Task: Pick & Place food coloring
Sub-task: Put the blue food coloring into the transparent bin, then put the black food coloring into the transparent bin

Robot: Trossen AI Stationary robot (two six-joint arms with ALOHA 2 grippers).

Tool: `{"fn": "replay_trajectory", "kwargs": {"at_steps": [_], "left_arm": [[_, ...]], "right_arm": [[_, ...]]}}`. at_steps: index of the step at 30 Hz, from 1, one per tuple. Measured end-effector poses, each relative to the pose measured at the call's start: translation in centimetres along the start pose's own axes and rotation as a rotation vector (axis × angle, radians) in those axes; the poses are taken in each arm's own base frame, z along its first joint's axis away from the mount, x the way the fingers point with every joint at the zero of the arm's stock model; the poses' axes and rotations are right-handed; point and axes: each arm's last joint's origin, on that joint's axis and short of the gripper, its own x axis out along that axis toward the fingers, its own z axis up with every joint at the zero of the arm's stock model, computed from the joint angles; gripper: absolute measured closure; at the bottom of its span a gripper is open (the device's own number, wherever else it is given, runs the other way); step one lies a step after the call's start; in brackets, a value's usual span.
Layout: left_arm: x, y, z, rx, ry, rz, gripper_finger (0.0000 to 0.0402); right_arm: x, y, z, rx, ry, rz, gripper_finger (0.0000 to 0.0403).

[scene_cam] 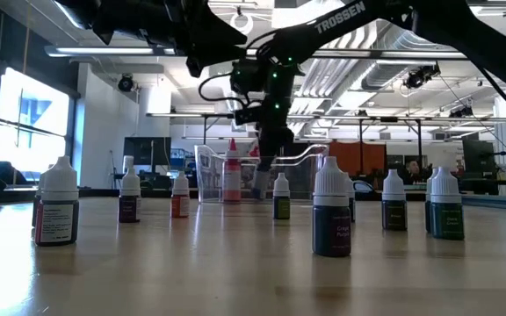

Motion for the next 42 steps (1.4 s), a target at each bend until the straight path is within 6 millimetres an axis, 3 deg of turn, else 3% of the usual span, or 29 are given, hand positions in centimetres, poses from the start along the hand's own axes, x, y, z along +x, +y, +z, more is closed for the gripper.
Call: {"fn": "replay_trajectory", "kwargs": {"at_steps": [14, 20, 25, 31, 37, 42], "left_arm": [[0.0, 0.0, 0.0, 0.0, 0.0, 0.001, 0.0236], [0.0, 0.0, 0.0, 0.0, 0.0, 0.001, 0.0236], [0.0, 0.0, 0.0, 0.0, 0.001, -0.006, 0.0236], [-0.6, -0.4, 0.4, 0.002, -0.006, -0.093, 0.0236], [-0.7, -0.8, -0.1, 0.031, 0.056, -0.232, 0.0236], [-0.8, -1.9, -0.5, 0.106, 0.124, -0.22, 0.0236]], "right_arm": [[-0.6, 1.0, 0.1, -0.079, 0.15, -0.169, 0.021], [-3.3, 2.1, -0.4, -0.116, 0.281, -0.272, 0.021], [-8.4, 2.8, -0.8, -0.062, 0.244, -0.352, 0.021], [-17.1, 3.7, -2.6, 0.088, 0.052, -0.368, 0.021], [-24.8, 5.5, -6.0, 0.223, -0.255, 0.017, 0.021], [-27.8, 8.0, -8.3, 0.165, -0.328, 0.294, 0.021]]}}
